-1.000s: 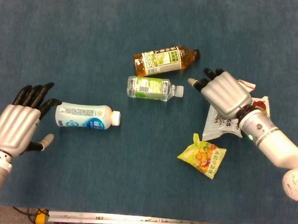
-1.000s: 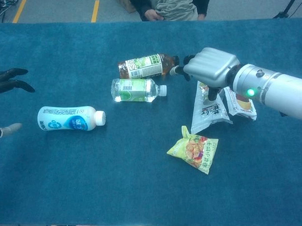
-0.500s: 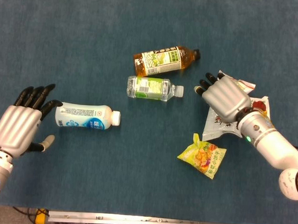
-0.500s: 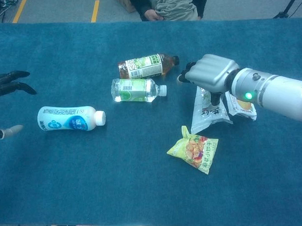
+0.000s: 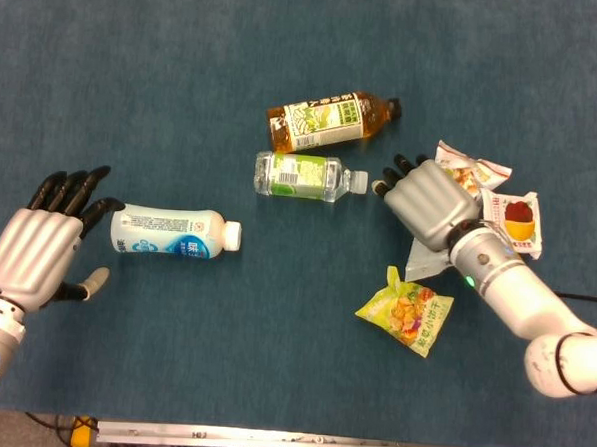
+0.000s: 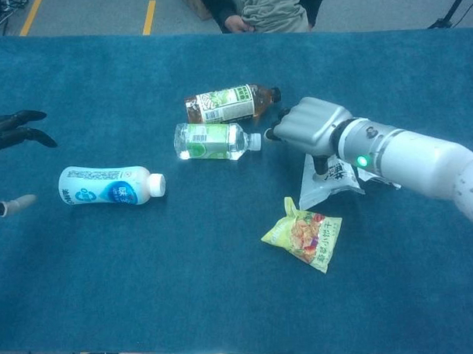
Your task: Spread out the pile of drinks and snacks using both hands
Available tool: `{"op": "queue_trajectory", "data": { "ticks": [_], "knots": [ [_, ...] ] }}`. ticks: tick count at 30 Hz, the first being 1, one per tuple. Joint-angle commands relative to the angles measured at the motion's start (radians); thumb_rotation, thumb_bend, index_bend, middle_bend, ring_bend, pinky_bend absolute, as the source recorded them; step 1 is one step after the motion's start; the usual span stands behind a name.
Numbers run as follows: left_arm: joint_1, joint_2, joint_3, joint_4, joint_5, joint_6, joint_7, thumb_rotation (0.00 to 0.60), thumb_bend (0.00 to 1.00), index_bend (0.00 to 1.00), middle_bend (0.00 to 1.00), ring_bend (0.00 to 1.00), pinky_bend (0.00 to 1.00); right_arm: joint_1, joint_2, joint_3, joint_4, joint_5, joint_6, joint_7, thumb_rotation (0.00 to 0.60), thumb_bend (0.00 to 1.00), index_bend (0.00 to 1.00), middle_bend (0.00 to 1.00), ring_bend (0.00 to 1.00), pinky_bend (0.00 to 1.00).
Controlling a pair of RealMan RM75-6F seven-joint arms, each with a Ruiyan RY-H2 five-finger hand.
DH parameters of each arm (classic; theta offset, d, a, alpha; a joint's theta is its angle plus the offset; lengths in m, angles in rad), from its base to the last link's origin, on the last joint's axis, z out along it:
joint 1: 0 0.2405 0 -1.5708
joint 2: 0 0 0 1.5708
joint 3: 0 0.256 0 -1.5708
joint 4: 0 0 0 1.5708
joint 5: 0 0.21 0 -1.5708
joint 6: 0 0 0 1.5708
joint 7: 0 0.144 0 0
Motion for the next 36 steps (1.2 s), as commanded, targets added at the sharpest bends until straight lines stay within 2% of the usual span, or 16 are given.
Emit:
{"op": "queue_trajectory", "data": {
  "ticks": [1, 16, 22, 30, 36],
  "knots": [
    [0.001, 0.001, 0.000, 0.003, 0.000, 0.000, -0.005, 0.600, 0.28, 0.21, 0.00, 0.00, 0.00, 0.015, -0.017, 0.001, 0.009, 0.023, 0.009, -0.009, 0.600, 0.00, 0.21, 0.21, 0.12, 0.28],
    [0.009, 0.005, -0.001, 0.022, 0.003, 0.003, -0.034, 0.600, 0.28, 0.21, 0.00, 0.00, 0.00, 0.063, -0.097, 0.036, 0.037, 0.051, 0.041, 0.011, 0.600, 0.00, 0.21, 0.21, 0.12, 0.28],
    [0.014, 0.010, -0.002, 0.026, 0.007, 0.011, -0.042, 0.600, 0.28, 0.21, 0.00, 0.00, 0.00, 0.070, -0.120, 0.055, 0.035, 0.018, 0.058, 0.038, 0.600, 0.00, 0.21, 0.21, 0.12, 0.28],
    [0.017, 0.015, -0.001, 0.024, 0.012, 0.012, -0.047, 0.600, 0.28, 0.20, 0.00, 0.00, 0.00, 0.041, -0.065, 0.058, -0.016, -0.059, 0.072, 0.119, 0.600, 0.00, 0.20, 0.21, 0.12, 0.29],
    [0.014, 0.010, -0.005, 0.024, 0.015, 0.008, -0.046, 0.600, 0.28, 0.20, 0.00, 0.00, 0.00, 0.016, -0.014, 0.076, 0.013, -0.060, 0.075, 0.185, 0.600, 0.00, 0.20, 0.21, 0.12, 0.29]
  ]
}}
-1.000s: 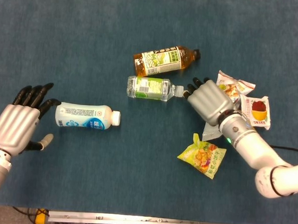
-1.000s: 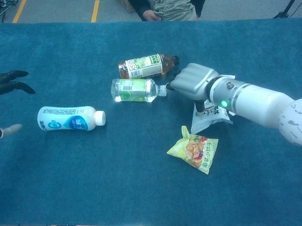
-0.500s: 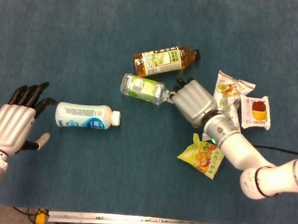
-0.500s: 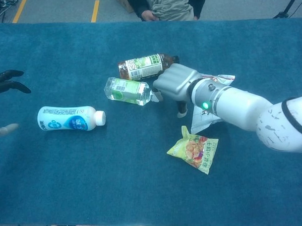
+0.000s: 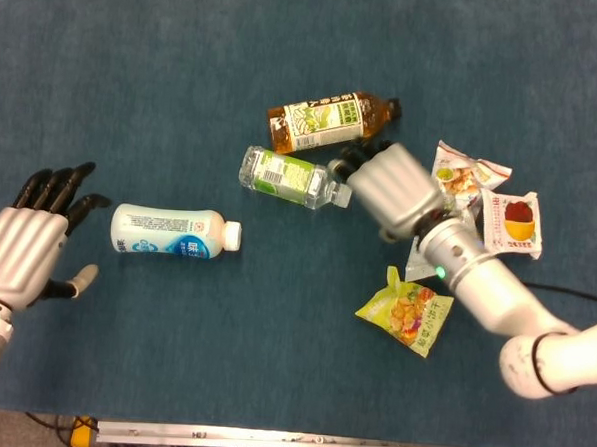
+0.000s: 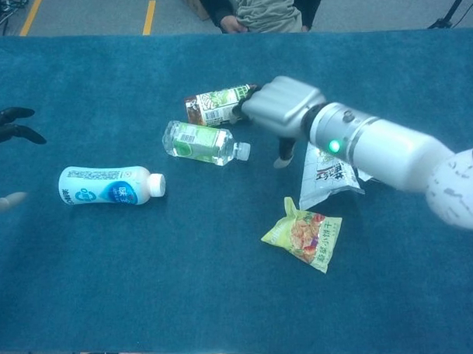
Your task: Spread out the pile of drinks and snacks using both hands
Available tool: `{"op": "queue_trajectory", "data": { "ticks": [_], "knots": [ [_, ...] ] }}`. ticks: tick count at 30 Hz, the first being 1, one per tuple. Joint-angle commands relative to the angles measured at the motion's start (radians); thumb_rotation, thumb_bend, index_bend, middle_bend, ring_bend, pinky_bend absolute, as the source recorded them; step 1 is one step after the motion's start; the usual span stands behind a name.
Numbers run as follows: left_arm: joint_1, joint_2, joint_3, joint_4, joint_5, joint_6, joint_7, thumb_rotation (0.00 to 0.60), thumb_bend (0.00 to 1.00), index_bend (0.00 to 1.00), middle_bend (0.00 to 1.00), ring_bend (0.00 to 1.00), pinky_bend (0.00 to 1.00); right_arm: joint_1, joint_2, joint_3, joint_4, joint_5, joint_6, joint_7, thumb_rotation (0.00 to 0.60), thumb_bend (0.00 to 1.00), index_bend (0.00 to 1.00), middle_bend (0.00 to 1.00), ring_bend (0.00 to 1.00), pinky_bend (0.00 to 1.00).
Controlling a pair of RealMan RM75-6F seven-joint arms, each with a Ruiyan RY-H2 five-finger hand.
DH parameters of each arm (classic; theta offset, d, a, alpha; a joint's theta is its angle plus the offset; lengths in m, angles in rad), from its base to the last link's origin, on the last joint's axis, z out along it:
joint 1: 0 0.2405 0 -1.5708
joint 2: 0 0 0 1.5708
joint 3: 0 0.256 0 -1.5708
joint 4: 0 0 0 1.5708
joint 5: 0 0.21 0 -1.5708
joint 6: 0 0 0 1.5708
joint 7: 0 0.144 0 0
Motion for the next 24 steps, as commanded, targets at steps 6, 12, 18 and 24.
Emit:
{"op": "queue_trajectory", "data": {
  "ticks": [6, 12, 18, 24],
  "knots": [
    [-0.009, -0.005, -0.008, 0.007, -0.006, -0.012, 0.000, 0.600, 0.28, 0.20, 0.00, 0.00, 0.00, -0.032, 0.047, 0.009, 0.069, 0.010, -0.010, 0.062, 0.600, 0.00, 0.20, 0.21, 0.12, 0.29],
    [-0.048, -0.004, -0.027, 0.019, 0.027, -0.049, -0.026, 0.600, 0.28, 0.20, 0.00, 0.00, 0.00, -0.074, 0.120, 0.008, 0.038, -0.043, 0.007, 0.127, 0.600, 0.00, 0.20, 0.21, 0.12, 0.28],
    [-0.123, -0.023, -0.046, 0.026, 0.101, -0.124, -0.057, 0.600, 0.28, 0.21, 0.02, 0.00, 0.00, -0.157, 0.259, -0.008, -0.046, -0.154, 0.051, 0.238, 0.600, 0.00, 0.20, 0.21, 0.12, 0.29],
    [-0.216, -0.082, -0.080, 0.024, 0.118, -0.221, -0.026, 0.600, 0.28, 0.22, 0.02, 0.00, 0.00, -0.256, 0.400, -0.026, -0.105, -0.279, 0.104, 0.370, 0.600, 0.00, 0.20, 0.21, 0.12, 0.29]
  ]
}}
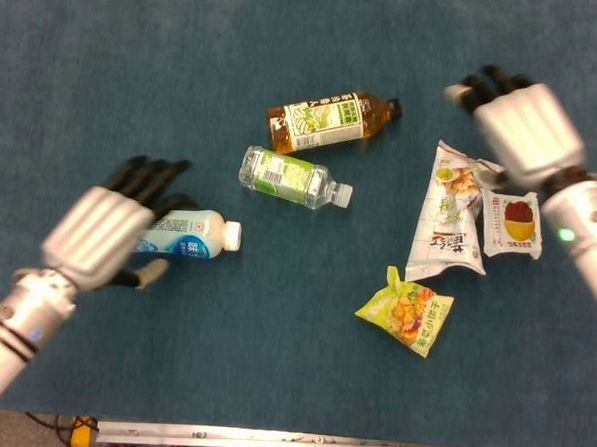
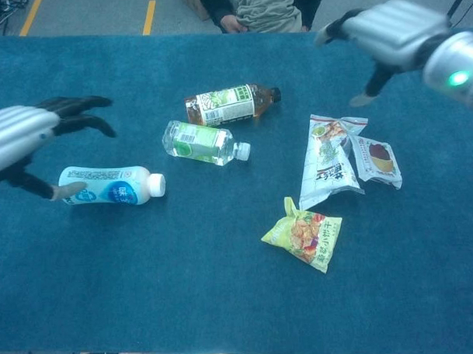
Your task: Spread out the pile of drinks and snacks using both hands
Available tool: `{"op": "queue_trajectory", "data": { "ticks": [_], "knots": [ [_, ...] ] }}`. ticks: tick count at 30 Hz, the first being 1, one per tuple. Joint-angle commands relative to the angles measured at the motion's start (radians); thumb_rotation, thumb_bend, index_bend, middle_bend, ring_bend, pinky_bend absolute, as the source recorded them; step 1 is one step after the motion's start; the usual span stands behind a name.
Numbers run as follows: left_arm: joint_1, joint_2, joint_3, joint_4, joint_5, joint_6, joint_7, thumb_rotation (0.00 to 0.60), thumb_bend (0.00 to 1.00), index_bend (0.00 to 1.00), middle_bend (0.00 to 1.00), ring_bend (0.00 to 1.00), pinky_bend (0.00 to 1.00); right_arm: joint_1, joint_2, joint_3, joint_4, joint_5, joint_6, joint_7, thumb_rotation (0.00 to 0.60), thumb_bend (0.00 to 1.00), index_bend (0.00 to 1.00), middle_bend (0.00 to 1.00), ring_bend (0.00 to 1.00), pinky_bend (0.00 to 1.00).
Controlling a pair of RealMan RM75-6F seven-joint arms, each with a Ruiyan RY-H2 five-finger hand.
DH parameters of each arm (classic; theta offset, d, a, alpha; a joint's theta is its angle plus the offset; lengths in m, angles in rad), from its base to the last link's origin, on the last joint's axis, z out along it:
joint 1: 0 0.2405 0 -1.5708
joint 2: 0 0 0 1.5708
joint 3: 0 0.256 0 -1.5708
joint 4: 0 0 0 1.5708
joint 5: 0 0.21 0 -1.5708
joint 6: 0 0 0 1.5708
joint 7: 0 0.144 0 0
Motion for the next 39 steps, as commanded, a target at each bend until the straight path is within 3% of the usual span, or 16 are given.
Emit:
{"op": "queue_trajectory", "data": {
  "ticks": [1, 11, 19, 25, 39],
  "knots": [
    [-0.056, -0.045, -0.028, -0.001, -0.005, -0.058, 0.028, 0.600, 0.28, 0.22, 0.02, 0.00, 0.00, -0.071, 0.087, -0.016, -0.039, -0.083, 0.039, 0.086, 0.600, 0.00, 0.20, 0.21, 0.12, 0.29],
    [-0.213, -0.169, -0.117, 0.010, -0.166, -0.192, 0.174, 0.600, 0.28, 0.22, 0.00, 0.00, 0.00, -0.184, 0.189, -0.027, -0.017, -0.187, 0.062, 0.225, 0.600, 0.00, 0.20, 0.21, 0.12, 0.29],
    [-0.352, -0.273, -0.160, 0.053, -0.422, -0.236, 0.354, 0.600, 0.28, 0.16, 0.00, 0.00, 0.00, -0.237, 0.206, -0.018, 0.011, -0.244, 0.061, 0.281, 0.600, 0.00, 0.20, 0.21, 0.12, 0.29],
    [-0.452, -0.339, -0.163, 0.089, -0.588, -0.222, 0.456, 0.600, 0.28, 0.09, 0.00, 0.00, 0.00, -0.261, 0.202, -0.006, 0.037, -0.258, 0.042, 0.302, 0.600, 0.00, 0.20, 0.21, 0.12, 0.29],
    [-0.634, -0.481, -0.118, 0.242, -0.796, -0.182, 0.600, 0.600, 0.28, 0.09, 0.00, 0.00, 0.00, -0.289, 0.183, 0.026, 0.101, -0.278, -0.008, 0.350, 0.600, 0.00, 0.20, 0.21, 0.12, 0.29]
  ]
}}
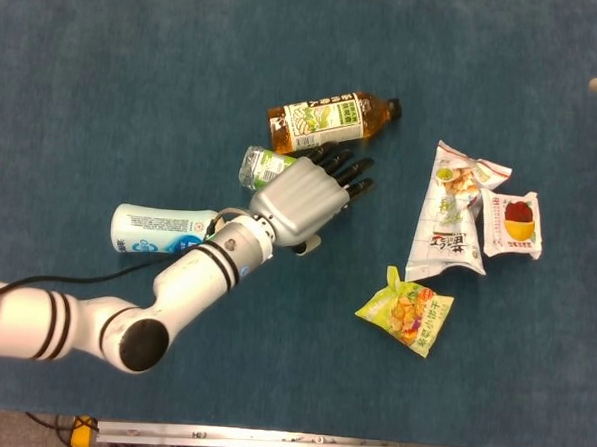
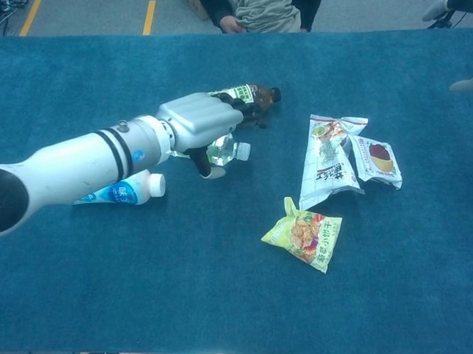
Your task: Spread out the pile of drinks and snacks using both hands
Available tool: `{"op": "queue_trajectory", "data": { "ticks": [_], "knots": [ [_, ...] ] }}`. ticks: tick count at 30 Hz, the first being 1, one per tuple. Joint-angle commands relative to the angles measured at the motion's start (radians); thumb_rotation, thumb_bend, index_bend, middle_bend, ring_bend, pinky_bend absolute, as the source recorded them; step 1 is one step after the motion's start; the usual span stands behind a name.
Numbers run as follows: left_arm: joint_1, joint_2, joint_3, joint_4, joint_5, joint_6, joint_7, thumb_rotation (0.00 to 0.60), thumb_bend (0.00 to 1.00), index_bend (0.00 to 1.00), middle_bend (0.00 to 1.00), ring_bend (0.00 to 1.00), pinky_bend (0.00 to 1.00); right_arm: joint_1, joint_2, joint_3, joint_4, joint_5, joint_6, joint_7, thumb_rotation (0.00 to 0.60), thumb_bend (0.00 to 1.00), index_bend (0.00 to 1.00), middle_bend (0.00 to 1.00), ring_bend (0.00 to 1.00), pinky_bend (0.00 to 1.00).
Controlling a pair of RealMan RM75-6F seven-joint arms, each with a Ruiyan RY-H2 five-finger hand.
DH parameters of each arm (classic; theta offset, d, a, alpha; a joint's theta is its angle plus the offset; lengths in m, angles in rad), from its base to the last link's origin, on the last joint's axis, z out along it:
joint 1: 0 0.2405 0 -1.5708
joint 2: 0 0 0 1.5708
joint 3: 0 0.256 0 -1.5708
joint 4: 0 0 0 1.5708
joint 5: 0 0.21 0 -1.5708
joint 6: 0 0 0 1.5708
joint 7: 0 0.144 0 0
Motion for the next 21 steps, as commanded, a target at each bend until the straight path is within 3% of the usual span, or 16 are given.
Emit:
{"op": "queue_trajectory", "data": {
  "ticks": [1, 9, 21],
  "knots": [
    [-0.043, -0.036, 0.024, 0.045, -0.055, 0.014, 0.044, 0.600, 0.28, 0.09, 0.00, 0.00, 0.00, -0.005, -0.004, 0.005, 0.009, -0.004, -0.006, 0.007, 0.600, 0.00, 0.20, 0.21, 0.12, 0.29],
    [-0.106, -0.049, 0.073, 0.073, -0.180, 0.039, 0.108, 0.536, 0.28, 0.13, 0.00, 0.00, 0.00, -0.019, -0.008, 0.017, 0.024, -0.018, -0.025, 0.020, 0.600, 0.00, 0.20, 0.21, 0.12, 0.29],
    [-0.122, -0.003, 0.135, 0.010, -0.195, 0.075, 0.108, 0.523, 0.28, 0.22, 0.00, 0.00, 0.00, -0.030, -0.011, 0.034, 0.016, -0.032, -0.038, 0.013, 0.600, 0.00, 0.20, 0.21, 0.12, 0.29]
  ]
}}
